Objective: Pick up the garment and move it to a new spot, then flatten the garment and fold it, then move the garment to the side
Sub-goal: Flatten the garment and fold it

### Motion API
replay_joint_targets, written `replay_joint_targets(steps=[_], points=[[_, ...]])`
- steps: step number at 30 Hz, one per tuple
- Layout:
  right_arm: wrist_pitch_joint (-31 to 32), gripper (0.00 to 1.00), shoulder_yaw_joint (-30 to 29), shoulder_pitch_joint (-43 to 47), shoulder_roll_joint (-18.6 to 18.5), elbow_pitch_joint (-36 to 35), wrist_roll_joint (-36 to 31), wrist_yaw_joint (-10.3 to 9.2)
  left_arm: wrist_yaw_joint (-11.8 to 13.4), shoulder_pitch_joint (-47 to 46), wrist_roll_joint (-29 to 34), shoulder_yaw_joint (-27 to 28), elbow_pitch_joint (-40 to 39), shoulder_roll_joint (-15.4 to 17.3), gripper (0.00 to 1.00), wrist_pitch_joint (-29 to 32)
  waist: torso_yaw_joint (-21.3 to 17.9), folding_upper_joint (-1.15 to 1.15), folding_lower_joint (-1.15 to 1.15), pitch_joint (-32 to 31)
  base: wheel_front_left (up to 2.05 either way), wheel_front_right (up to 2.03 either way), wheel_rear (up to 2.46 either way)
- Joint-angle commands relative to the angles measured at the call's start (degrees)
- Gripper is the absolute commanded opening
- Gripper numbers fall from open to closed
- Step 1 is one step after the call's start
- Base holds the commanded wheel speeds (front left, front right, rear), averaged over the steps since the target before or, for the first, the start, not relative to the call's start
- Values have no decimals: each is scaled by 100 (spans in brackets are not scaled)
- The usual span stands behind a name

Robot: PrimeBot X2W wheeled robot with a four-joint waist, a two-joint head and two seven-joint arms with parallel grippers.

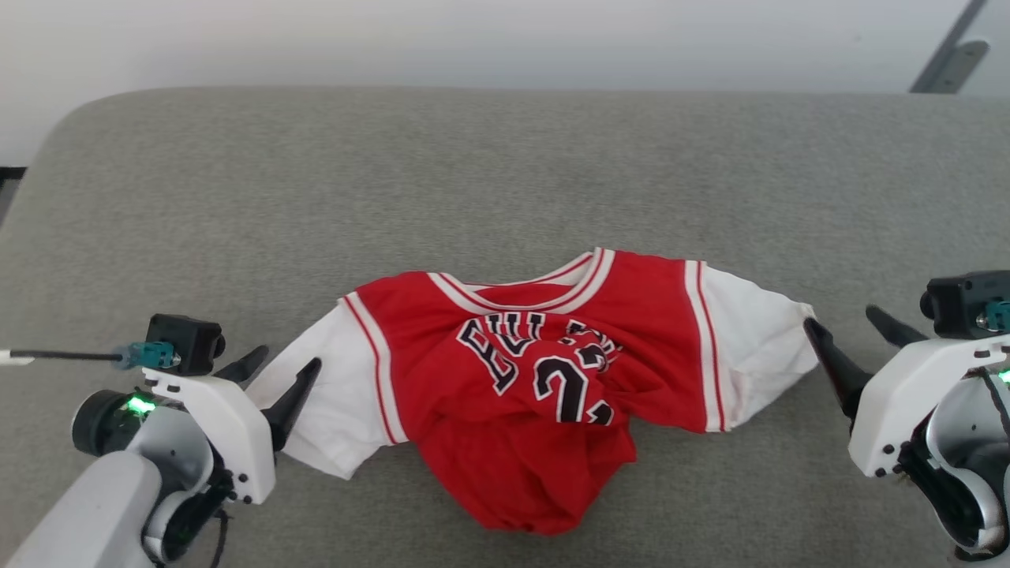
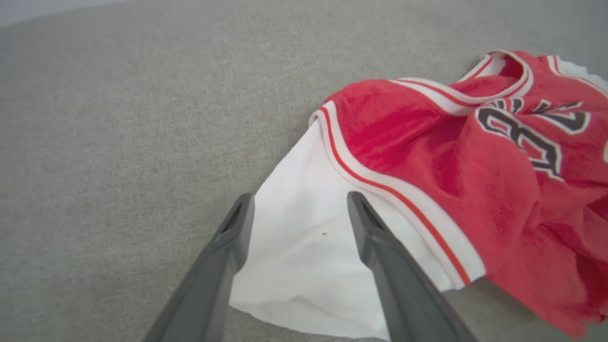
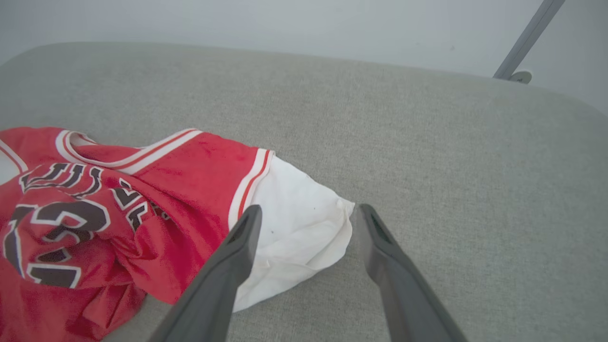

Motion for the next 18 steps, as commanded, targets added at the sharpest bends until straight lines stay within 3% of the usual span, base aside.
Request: replay_joint_targets(steps=[1,16,17,18], points=[[-122,100,-31,-16,88,-116,-57,-2,15,-86,-32,-15,62,58,100,119,-127,0,0,56,0,0,0],[-2166,100,-517,109,941,-582,-868,-1,618,-161,-462,-115,1049,328,100,2000,-761,0,0,302,0,0,0],[-2240,100,-531,131,978,-552,-902,-1,628,-168,-520,-127,1069,288,91,2088,-777,0,0,311,0,0,0],[-2298,100,-535,134,1009,-530,-936,-1,627,-193,-548,-154,1086,271,25,2196,-795,0,0,321,0,0,0]])
